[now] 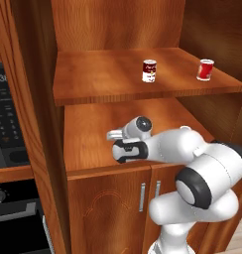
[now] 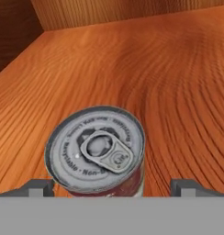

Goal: Stack two cans on top of the other two cans in the cabinet.

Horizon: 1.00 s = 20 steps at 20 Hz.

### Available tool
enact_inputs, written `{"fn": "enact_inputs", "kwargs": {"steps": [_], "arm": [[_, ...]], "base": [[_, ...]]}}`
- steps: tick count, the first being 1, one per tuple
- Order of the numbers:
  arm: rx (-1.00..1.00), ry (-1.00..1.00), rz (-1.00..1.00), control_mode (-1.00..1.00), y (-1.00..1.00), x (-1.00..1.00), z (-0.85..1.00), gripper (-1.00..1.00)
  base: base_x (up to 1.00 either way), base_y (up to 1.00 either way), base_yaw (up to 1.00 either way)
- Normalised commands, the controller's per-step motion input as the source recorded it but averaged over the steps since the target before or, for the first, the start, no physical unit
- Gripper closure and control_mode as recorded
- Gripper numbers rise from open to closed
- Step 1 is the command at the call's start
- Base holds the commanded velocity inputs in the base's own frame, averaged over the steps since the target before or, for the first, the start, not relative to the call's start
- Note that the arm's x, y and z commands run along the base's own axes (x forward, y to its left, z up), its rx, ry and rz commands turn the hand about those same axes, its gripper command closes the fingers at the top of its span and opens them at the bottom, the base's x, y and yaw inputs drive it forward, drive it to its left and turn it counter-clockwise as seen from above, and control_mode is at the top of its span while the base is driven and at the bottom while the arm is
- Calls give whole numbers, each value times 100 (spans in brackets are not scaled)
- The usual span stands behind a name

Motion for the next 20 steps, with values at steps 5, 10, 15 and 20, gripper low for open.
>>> {"fn": "enact_inputs", "kwargs": {"steps": [5,10,15,20], "arm": [[0,-1,0,-100,0,11,-6,-100],[-1,0,0,-100,5,13,-8,-100],[-3,0,0,-100,2,9,-7,100],[0,0,0,-100,0,0,-3,100]], "base": [[0,0,0],[0,0,0],[0,0,0],[0,0,0]]}}
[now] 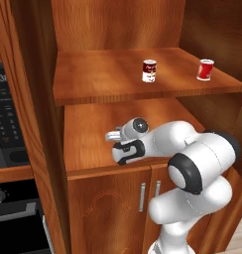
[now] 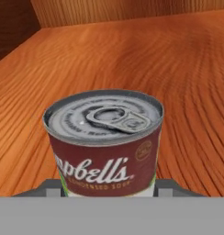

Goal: Stack two cans on top of the other two cans in the cabinet.

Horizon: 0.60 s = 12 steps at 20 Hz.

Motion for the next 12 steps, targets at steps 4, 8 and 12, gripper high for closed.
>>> {"fn": "enact_inputs", "kwargs": {"steps": [4,8,12], "arm": [[0,-9,2,-100,0,-14,0,100],[0,-11,3,-100,0,-21,0,100],[0,-11,3,-100,-5,-45,0,100]], "base": [[0,0,0],[0,0,0],[0,0,0]]}}
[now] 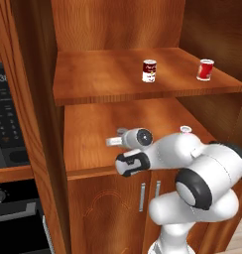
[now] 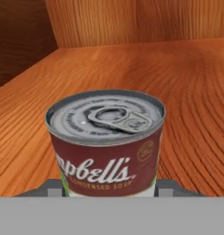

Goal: Stack two cans on top of the other two cans in the cabinet.

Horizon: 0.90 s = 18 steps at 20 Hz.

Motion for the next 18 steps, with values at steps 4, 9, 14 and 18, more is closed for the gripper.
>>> {"fn": "enact_inputs", "kwargs": {"steps": [4,9,14,18], "arm": [[-1,-11,3,-100,-15,-59,16,100],[0,-1,1,-100,-11,-47,44,100],[-5,10,0,-100,-5,-41,47,100],[-6,14,0,-100,-8,-47,35,100]], "base": [[0,0,0],[0,0,0],[0,0,0],[0,0,0]]}}
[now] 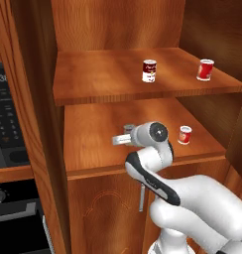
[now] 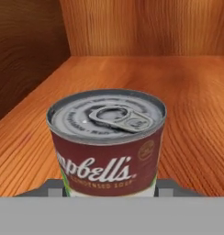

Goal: Stack two cans on top of the other two cans in the cabinet.

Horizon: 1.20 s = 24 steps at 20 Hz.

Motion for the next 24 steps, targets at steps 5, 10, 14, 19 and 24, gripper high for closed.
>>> {"fn": "enact_inputs", "kwargs": {"steps": [5,10,14,19,24], "arm": [[-2,0,0,-100,-22,-63,35,100],[0,-2,0,-100,-19,-50,59,100],[0,0,0,-100,-13,-39,69,100],[0,-2,-3,-100,-12,-28,69,100],[0,-5,-10,-100,-11,-22,62,100]], "base": [[0,0,0],[0,0,0],[0,0,0],[0,0,0],[0,0,0]]}}
